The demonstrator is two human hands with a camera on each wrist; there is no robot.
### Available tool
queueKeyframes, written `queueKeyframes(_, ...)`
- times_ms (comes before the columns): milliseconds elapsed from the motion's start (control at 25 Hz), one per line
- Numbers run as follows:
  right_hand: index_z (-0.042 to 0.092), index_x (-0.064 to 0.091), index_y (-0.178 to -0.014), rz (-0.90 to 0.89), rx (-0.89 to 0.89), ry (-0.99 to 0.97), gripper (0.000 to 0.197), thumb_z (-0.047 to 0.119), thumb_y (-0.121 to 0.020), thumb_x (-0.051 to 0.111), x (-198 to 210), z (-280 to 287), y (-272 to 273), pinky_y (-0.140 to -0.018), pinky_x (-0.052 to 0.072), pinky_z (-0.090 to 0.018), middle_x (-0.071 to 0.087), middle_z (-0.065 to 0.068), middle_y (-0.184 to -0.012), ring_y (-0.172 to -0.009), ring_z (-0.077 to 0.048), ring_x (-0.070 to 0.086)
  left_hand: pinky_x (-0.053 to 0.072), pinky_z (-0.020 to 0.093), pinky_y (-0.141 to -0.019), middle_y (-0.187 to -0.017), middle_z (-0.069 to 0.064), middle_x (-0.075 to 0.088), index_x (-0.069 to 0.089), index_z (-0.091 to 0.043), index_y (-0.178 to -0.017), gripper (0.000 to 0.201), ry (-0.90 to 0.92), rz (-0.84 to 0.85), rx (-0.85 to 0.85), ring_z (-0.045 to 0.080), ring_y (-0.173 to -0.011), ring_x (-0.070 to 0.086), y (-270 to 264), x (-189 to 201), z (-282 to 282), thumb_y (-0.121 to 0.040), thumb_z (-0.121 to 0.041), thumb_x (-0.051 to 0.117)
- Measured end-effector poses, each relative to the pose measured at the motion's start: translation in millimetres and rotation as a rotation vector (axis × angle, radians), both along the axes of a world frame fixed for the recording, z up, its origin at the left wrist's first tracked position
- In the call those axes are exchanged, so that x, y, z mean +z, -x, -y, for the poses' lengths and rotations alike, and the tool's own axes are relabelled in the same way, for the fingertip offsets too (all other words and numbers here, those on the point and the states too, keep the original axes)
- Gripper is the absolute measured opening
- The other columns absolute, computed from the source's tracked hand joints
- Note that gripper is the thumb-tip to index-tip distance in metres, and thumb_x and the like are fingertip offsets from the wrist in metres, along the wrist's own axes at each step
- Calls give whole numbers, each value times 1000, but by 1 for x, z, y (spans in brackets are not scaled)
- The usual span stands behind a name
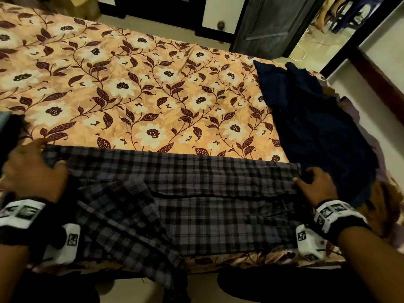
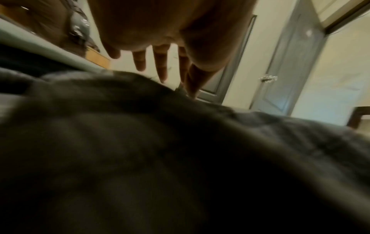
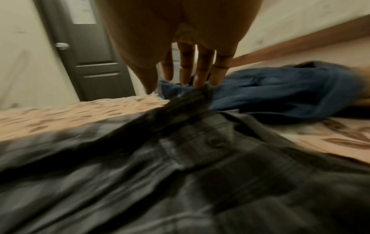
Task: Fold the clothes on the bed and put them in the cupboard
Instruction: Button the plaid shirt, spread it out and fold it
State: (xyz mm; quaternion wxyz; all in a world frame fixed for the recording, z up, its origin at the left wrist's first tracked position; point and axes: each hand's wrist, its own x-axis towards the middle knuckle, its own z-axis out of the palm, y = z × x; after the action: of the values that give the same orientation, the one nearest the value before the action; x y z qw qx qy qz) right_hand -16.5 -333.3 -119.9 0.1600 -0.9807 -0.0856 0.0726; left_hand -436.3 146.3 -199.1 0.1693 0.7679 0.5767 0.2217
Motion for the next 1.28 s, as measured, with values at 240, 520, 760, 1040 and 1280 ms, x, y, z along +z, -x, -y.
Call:
queueKeyframes(240,27,45,-139,-196,730,-36,61,59,-87,44,-29,-133,121,-115,26,-46,41,1,-145,-135,-20,35,0,57,-115,-159,-9,24,42,-42,-142,46,358,-312,-553,18,-148,15,-89,44,113,-97,-51,45)
queueKeyframes(520,35,7,-152,-166,278,376,83,79,-82,9,-52,-55,15,-117,6,-56,4,-1,-161,-147,-30,5,-12,63,-111,-145,-26,-31,-18,-65,-133,80,462,-610,-657,16,-148,-18,-81,21,102,-70,-93,23)
queueKeyframes(760,36,1,-151,-49,664,505,87,80,-77,-3,-46,-123,77,-112,-10,-56,-5,0,-161,-147,-28,-5,-19,65,-107,-150,-15,-34,-13,-58,-143,96,435,-630,-844,27,-144,-28,-113,47,109,-68,-81,44)
queueKeyframes(1040,44,-3,-150,-162,352,467,94,86,-66,-6,-48,-104,78,-115,5,-61,-8,5,-161,-148,-28,1,-10,69,-111,-162,-9,-11,1,-51,-150,80,434,-729,-337,28,-149,-9,-49,45,29,-81,-85,24)
queueKeyframes(1280,34,10,-152,-81,527,431,97,86,-72,-5,-39,-130,126,-115,1,-58,-6,-1,-161,-147,-28,-4,-16,71,-106,-163,-13,-1,3,-53,-149,67,310,-687,-691,24,-150,0,-65,47,66,-92,-70,33)
